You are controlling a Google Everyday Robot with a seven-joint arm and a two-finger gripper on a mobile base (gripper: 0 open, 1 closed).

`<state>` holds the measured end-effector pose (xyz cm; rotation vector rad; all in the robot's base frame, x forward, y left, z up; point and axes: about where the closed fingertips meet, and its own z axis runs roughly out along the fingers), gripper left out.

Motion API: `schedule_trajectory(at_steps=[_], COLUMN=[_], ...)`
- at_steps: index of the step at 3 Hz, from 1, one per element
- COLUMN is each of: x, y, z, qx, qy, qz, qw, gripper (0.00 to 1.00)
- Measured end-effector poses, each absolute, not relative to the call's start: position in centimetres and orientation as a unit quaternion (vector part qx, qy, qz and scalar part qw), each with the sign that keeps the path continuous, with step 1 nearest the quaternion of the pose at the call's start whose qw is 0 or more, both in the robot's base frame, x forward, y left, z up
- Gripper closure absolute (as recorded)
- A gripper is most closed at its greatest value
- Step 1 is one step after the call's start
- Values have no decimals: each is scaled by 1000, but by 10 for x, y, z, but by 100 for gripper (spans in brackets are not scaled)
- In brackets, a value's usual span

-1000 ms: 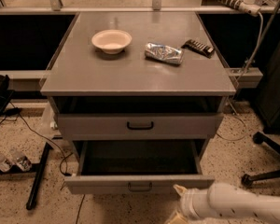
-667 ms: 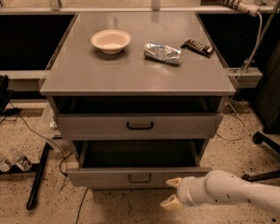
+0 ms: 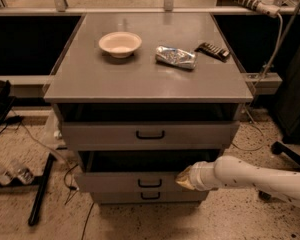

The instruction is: Close middle drawer

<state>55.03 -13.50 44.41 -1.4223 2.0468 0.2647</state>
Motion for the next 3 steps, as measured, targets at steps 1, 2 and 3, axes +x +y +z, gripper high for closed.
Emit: schedule_trajectory(at_steps=[1, 2, 3], x=[550, 550, 550], y=[-135, -135, -135], z=[444, 444, 444], qx=[-539, -539, -539], qy=[776, 776, 776], qz=[100, 100, 100], qw=[312, 312, 312], gripper=[86, 62, 38])
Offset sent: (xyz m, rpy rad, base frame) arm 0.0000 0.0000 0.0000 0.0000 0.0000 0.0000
